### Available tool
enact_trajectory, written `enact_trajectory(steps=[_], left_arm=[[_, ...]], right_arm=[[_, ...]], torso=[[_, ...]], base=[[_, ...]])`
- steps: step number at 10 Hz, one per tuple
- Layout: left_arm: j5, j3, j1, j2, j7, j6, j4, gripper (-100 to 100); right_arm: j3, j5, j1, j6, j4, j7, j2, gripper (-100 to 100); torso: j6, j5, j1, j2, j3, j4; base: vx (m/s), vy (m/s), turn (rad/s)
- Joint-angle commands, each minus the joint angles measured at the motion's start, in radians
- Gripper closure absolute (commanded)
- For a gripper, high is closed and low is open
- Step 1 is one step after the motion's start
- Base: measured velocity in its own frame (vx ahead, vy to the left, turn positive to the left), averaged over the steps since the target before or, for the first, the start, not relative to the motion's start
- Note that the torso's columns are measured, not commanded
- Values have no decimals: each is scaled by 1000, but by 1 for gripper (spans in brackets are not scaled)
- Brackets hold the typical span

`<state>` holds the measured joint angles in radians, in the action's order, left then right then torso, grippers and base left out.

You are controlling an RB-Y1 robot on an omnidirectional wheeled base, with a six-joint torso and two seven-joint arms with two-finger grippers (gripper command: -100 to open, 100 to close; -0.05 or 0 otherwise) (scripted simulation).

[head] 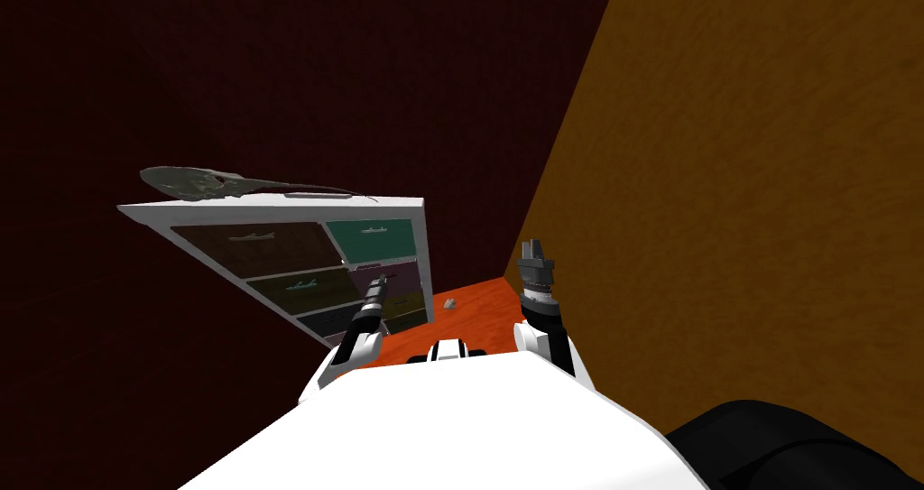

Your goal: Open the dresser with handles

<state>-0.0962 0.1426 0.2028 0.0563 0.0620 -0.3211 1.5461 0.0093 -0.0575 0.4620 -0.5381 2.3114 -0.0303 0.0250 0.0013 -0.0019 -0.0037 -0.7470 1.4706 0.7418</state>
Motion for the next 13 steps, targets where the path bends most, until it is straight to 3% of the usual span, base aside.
enact_trajectory(steps=[1,2,6,7,13], left_arm=[[-1,-12,10,5,-3,17,41,100],[-1,-7,13,4,-2,16,23,100],[-2,-23,41,6,-5,15,65,100],[-7,-9,45,4,-5,62,93,-100],[-22,23,55,8,-8,185,219,-100]], right_arm=[[0,0,0,0,0,0,0,0],[0,0,0,0,0,0,0,0],[0,0,0,0,0,0,0,0],[0,0,0,0,0,0,0,0],[0,0,0,0,0,0,0,0]], torso=[[0,-1,-2,2,1,1],[1,-3,-4,2,2,2],[0,-2,-1,2,1,1],[1,-3,-4,4,3,2],[-1,2,3,8,4,-3]], base=[[-188,-61,0],[-92,-27,7],[-174,-41,8],[-90,-38,-37],[-1,3,-36]])
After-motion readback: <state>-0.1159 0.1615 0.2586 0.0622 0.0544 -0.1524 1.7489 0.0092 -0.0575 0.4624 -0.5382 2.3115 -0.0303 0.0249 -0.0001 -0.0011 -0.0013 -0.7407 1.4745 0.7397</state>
